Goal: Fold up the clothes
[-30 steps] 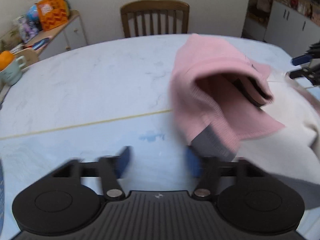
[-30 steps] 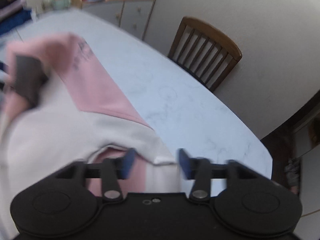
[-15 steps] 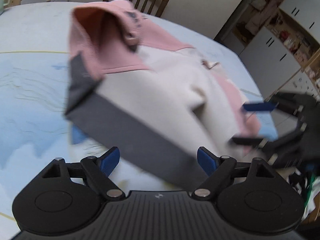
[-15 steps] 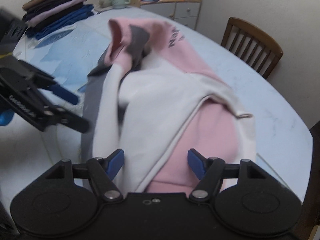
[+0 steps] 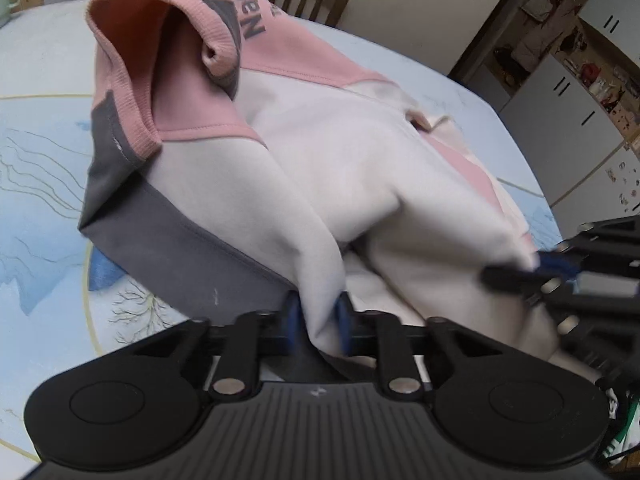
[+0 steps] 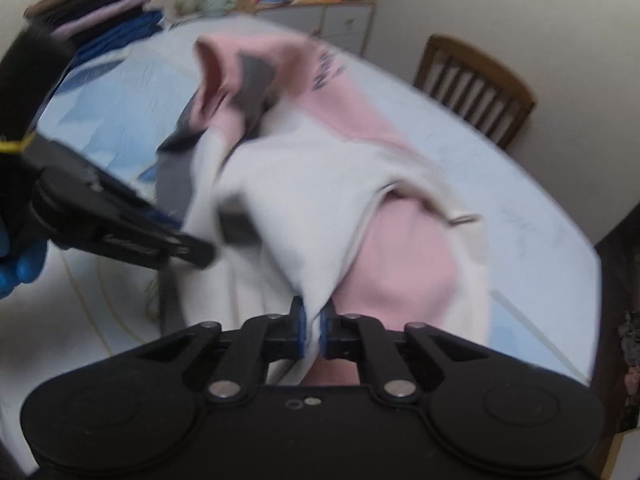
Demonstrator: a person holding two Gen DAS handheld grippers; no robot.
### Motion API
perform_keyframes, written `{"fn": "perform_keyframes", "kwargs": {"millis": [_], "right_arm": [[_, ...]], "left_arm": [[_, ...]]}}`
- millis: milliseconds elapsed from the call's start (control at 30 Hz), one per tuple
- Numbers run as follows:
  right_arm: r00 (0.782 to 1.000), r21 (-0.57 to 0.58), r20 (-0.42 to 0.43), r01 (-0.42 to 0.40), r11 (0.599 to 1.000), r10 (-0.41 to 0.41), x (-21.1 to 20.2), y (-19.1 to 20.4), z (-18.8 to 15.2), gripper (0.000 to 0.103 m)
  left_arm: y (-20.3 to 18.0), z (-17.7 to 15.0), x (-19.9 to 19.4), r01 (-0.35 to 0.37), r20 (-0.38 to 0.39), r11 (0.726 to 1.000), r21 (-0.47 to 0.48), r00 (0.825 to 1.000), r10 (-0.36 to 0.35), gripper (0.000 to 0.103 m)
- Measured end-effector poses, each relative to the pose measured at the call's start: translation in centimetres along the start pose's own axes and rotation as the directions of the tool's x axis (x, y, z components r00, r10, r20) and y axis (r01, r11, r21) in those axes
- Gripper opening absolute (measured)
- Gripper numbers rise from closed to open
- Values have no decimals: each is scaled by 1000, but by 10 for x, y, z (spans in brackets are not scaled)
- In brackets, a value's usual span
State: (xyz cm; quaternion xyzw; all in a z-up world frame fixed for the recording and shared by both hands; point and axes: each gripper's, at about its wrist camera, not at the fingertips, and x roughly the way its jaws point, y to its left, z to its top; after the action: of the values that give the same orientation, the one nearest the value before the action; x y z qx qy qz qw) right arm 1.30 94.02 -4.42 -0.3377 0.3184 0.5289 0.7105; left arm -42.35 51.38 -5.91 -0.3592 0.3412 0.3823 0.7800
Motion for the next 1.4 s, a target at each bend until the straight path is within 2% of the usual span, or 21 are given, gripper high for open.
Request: {"fn": "perform_keyframes", "kwargs": {"millis": [100, 200, 300, 400, 433, 467, 533, 567, 633, 767, 800, 867, 900, 933, 1033, 1133, 1200, 1267, 1333, 1400], "right_arm": [[999, 18, 26, 47, 999, -47, -21, -25, 2, 103], [993, 35, 27, 112, 993, -113, -33, -53, 0, 103], [987, 57, 17, 159, 986, -160, -37, -80, -5, 103], [978, 63, 7, 207, 976, -208, -41, -103, -7, 103], [972, 58, 3, 236, 970, -236, -40, -111, -8, 103], [960, 51, -8, 278, 959, -278, -35, -119, -10, 103], [934, 35, -47, 356, 934, -355, -21, -134, -14, 103], [932, 44, -70, 359, 932, -356, -13, -140, -17, 103], [939, 56, -96, 336, 940, -330, -3, -145, -20, 103], [973, 18, -52, 225, 974, -224, -17, -132, -16, 103], [979, -1, -36, 199, 980, -199, -23, -128, -15, 103], [986, -50, -12, 165, 985, -166, -33, -116, -12, 103], [989, -73, 5, 145, 987, -145, -37, -109, -9, 103], [992, -100, 23, 123, 987, -122, -41, -101, -6, 103], [998, -180, 49, 58, 982, -50, -45, -69, 6, 103], [999, -243, 38, -25, 970, 35, -39, -41, 3, 103], [997, -287, 5, -77, 955, 82, -31, -24, -5, 103], [992, -323, -27, -124, 938, 122, -25, -9, -13, 103], [991, -325, -41, -136, 936, 129, -24, -3, -21, 103], [991, -322, -41, -131, 938, 124, -23, 0, -27, 103]], "left_arm": [[13, 1, -17, -78, 31, 996, 53, 997, 76, 10], [48, 7, -35, -198, 67, 977, 73, 979, 194, 9], [94, 21, -51, -310, 86, 949, 60, 949, 304, 5], [119, 38, -66, -401, 131, 910, 106, 913, 386, 5], [124, 43, -69, -428, 146, 895, 123, 900, 410, 5], [127, 49, -68, -439, 152, 888, 136, 895, 419, 5], [130, 60, -62, -442, 152, 884, 155, 895, 420, 5], [129, 62, -57, -444, 148, 880, 170, 894, 423, 5], [125, 59, -49, -436, 138, 876, 206, 899, 415, 5], [124, 51, -42, -386, 101, 893, 234, 923, 372, 7], [124, 49, -43, -377, 94, 892, 250, 926, 365, 12], [120, 43, -48, -351, 79, 895, 276, 936, 343, 32], [116, 38, -51, -335, 75, 897, 289, 942, 328, 59], [110, 32, -55, -321, 80, 896, 308, 947, 312, 79], [80, 10, -65, -228, 64, 888, 400, 973, 221, 82], [42, -13, -62, -60, -29, 879, 474, 996, 84, 82], [10, -32, -59, 48, -81, 857, 512, 997, -8, 82], [-21, -52, -56, 125, -119, 837, 533, 990, -72, 82], [-44, -68, -48, 127, -124, 817, 563, 990, -68, 82], [-60, -77, -39, 48, -92, 801, 597, 996, 9, 82]]}}
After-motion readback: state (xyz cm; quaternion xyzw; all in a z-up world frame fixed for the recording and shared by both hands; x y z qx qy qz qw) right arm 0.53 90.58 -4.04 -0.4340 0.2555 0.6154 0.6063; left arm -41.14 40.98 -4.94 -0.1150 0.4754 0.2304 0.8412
